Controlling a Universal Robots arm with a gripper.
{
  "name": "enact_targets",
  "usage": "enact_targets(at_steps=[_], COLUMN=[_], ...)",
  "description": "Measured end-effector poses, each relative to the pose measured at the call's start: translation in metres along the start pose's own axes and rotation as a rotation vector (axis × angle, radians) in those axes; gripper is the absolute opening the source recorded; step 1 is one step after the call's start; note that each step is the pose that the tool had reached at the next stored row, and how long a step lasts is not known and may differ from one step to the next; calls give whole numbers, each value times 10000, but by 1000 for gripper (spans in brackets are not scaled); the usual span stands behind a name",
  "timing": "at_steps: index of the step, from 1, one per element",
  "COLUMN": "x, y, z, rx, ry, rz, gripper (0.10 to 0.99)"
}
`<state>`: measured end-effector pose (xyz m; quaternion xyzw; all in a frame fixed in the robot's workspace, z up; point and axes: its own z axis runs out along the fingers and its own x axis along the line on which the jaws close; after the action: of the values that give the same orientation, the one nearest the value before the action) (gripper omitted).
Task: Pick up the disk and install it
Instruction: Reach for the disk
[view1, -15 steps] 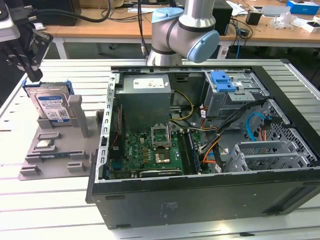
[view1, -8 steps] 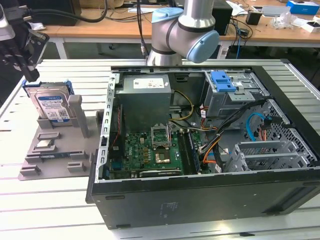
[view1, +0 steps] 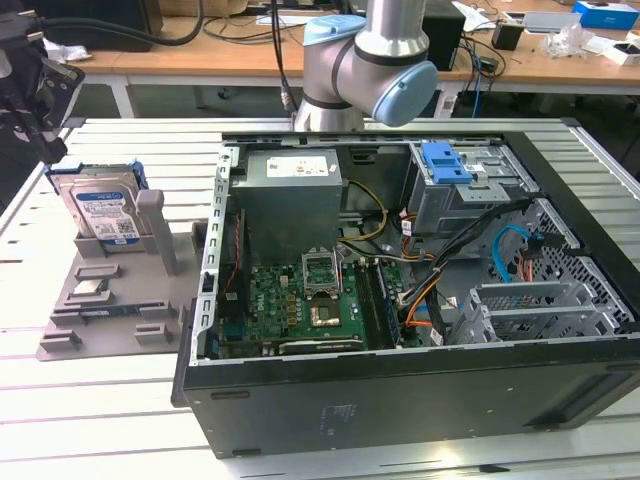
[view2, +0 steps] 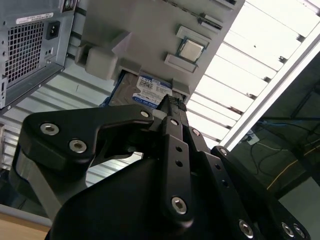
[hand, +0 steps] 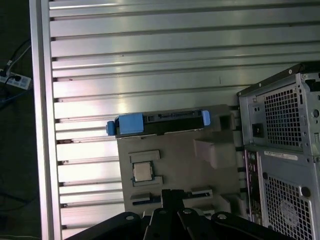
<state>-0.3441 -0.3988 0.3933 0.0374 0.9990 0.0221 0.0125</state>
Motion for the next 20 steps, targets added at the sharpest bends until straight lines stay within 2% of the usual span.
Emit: enact_targets(at_steps=[20], x=[239], y=[-18], z=[-6], rx=[0], ry=[0], rz=[0], gripper=[106])
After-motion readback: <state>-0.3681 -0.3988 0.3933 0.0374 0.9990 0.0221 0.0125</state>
